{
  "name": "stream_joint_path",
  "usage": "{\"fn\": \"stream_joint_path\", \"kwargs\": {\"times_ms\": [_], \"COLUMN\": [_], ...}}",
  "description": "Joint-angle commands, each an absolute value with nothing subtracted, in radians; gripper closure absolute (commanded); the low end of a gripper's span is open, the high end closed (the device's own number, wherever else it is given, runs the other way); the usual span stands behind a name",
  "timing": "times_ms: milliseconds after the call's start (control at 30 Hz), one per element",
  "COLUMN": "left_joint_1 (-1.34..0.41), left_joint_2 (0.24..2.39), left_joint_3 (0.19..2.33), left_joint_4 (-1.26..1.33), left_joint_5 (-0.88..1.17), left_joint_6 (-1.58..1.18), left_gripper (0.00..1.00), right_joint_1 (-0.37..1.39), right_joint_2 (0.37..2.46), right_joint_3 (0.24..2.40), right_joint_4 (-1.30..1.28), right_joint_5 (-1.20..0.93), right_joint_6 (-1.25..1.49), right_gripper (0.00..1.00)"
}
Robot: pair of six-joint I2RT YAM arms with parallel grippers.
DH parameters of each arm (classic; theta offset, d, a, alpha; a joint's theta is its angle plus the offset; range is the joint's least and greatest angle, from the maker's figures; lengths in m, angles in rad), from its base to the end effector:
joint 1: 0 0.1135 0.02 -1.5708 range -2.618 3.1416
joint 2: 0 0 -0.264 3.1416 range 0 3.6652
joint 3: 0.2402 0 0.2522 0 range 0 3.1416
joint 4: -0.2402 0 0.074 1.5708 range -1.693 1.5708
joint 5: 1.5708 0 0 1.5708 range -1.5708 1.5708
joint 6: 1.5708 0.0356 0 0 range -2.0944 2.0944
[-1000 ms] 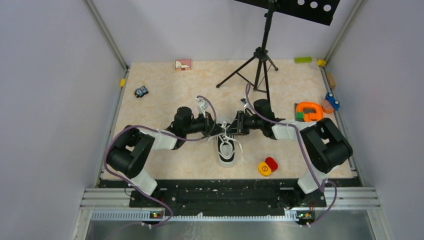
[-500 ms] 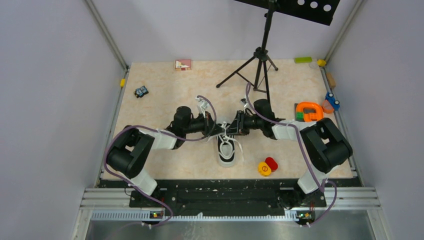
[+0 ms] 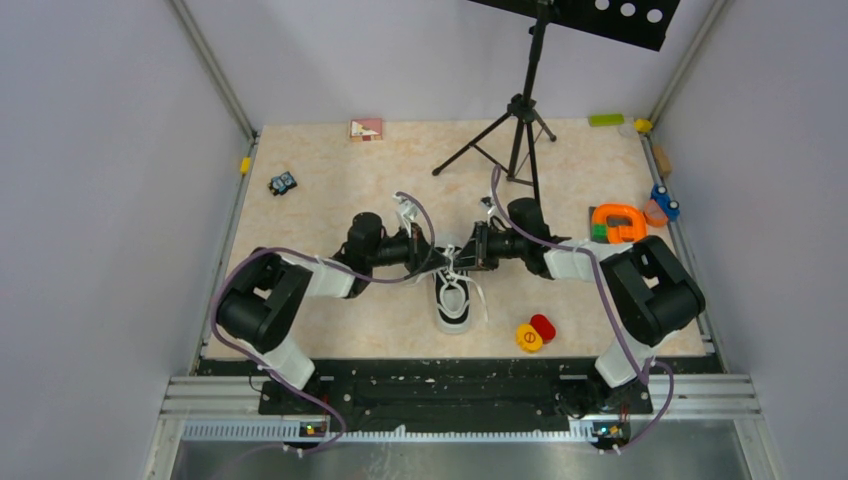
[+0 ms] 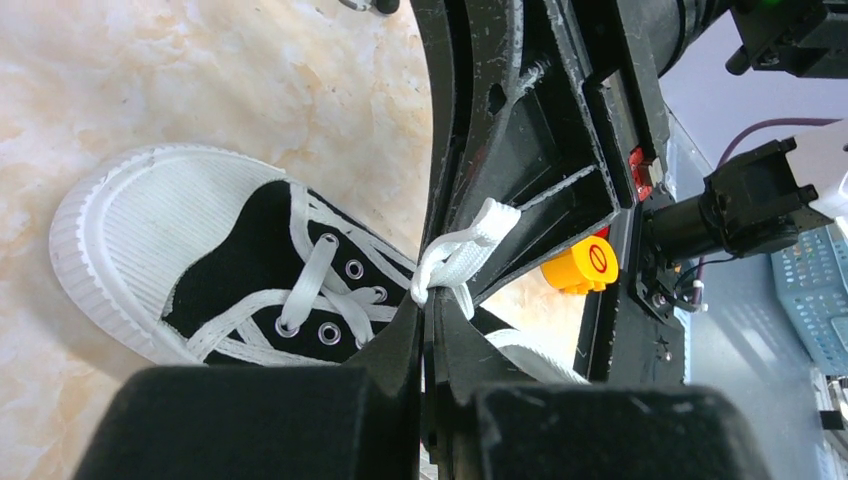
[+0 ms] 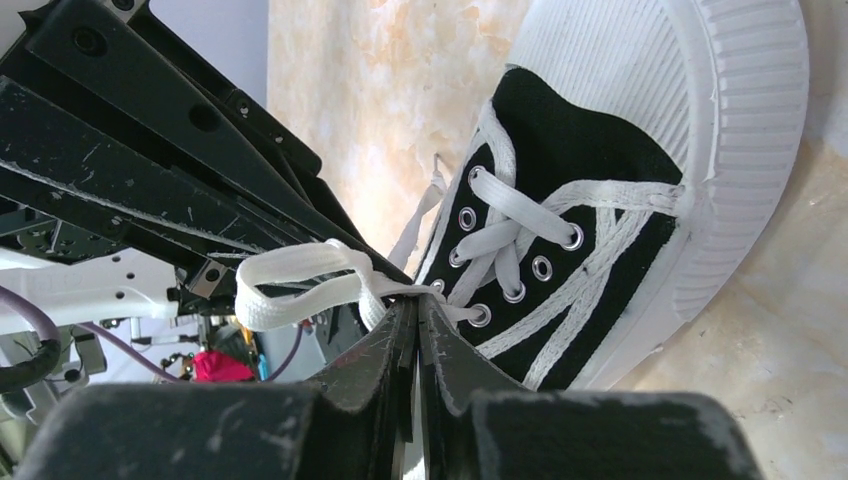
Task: Tie the shoes
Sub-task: Cross the shoelace with the shoelace.
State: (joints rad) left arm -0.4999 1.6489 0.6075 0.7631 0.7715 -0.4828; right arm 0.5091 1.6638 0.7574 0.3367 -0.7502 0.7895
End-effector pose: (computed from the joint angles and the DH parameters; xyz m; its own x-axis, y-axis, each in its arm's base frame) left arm 0.2617 -0.1712 0.1682 -0.6462 -0.0263 -0.7627 0.7135 0.3337 -0.6160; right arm 0.2737 0.1806 0.1665 -0.9407 0.0698 -0.3319 -0.2697 0.4394 0.8568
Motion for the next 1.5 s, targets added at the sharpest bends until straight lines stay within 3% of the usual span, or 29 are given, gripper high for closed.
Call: {"fn": "stream_joint_path", "kwargs": {"times_ms": [0, 400, 733, 1467], "left_joint_1": [-0.525, -0.525, -0.523, -0.518], "left_joint_2": [1.692, 1.765, 1.768, 1.826], "left_joint_3": [0.593, 0.652, 0.657, 0.667], "left_joint_4": [0.884, 0.92, 0.881, 0.963], "left_joint_5": [0.833, 1.002, 0.986, 1.008], "left_joint_6": [-0.437, -0.351, -0.317, -0.345], "left_gripper": [1.0, 1.0, 1.0, 1.0], "right_joint_1": [0.542, 0.499, 0.483, 0.488], "right_joint_2": [1.632, 1.597, 1.62, 1.644], "right_joint_3": [0.786, 0.748, 0.738, 0.792], "right_joint_4": [0.531, 0.527, 0.645, 0.592], "right_joint_5": [-0.892, -0.903, -0.97, -1.049], "right_joint_6": [0.822, 0.812, 0.875, 0.831], "right_gripper": [0.93, 0.86, 0.87, 0.81]}}
